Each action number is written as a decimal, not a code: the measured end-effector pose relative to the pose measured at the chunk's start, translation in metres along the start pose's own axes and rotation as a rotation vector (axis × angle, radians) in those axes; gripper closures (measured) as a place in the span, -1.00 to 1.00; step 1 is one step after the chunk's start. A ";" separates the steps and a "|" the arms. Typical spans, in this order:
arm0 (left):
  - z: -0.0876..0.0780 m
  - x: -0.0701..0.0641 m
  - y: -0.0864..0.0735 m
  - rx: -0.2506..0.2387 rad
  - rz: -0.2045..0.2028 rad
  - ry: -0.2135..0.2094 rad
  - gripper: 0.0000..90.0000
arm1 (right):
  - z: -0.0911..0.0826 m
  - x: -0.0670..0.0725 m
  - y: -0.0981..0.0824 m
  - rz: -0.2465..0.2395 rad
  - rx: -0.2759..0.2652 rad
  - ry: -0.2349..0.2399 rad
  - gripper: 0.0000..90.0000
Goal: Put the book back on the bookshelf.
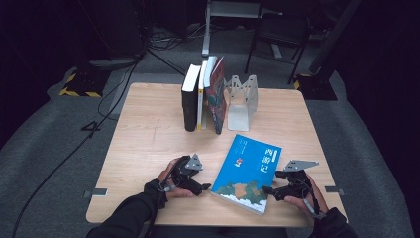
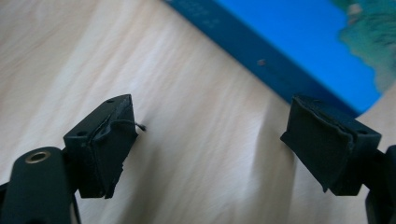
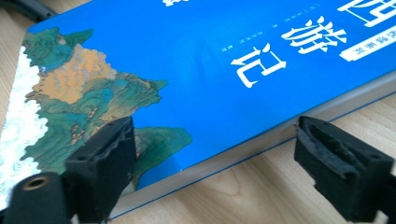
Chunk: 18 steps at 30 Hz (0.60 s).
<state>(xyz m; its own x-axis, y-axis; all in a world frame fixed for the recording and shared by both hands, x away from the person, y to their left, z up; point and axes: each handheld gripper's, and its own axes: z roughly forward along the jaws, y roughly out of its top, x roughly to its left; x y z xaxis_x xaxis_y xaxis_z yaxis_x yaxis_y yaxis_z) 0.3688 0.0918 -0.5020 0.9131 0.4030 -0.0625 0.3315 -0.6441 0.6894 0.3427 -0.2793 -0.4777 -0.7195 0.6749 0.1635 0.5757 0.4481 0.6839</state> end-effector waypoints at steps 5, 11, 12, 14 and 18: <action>0.000 -0.003 0.001 0.007 0.008 0.021 -0.55 | 0.003 0.001 0.005 -0.038 0.006 -0.023 -0.83; -0.010 -0.018 -0.007 0.033 0.020 0.023 -0.44 | -0.001 0.001 -0.001 -0.044 -0.014 -0.004 -0.69; -0.012 -0.021 -0.009 0.031 0.008 0.006 -0.44 | -0.001 0.002 -0.001 -0.040 -0.020 -0.002 -0.70; -0.016 -0.028 -0.011 0.021 0.011 -0.045 -0.58 | 0.000 0.004 0.000 -0.047 -0.010 -0.010 -0.74; -0.007 -0.044 -0.004 0.035 0.062 -0.029 -0.57 | -0.001 0.005 0.000 -0.061 -0.005 -0.001 -0.71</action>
<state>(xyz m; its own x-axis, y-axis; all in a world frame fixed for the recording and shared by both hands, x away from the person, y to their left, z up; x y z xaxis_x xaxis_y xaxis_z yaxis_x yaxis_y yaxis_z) 0.3262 0.0810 -0.4972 0.9385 0.3427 -0.0416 0.2815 -0.6899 0.6669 0.3389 -0.2760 -0.4762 -0.7527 0.6472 0.1207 0.5290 0.4853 0.6962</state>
